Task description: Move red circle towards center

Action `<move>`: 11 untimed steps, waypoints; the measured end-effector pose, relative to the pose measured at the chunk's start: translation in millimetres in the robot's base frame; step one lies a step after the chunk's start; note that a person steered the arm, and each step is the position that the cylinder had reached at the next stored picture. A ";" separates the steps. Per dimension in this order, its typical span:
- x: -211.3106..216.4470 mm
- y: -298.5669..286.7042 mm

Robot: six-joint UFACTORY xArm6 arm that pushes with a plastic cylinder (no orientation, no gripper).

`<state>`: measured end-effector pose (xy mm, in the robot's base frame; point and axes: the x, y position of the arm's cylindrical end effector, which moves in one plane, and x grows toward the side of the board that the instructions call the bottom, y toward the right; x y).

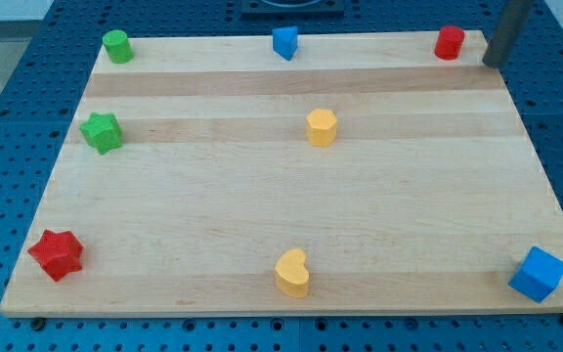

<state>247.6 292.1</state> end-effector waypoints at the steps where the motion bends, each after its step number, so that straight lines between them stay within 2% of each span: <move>1: -47.3 -8.0; 2: -56.1 -45.6; 3: -41.6 -82.5; 5: -36.3 1.9; 6: -29.1 -12.2; 7: -24.2 -52.0; 11: 51.4 -102.3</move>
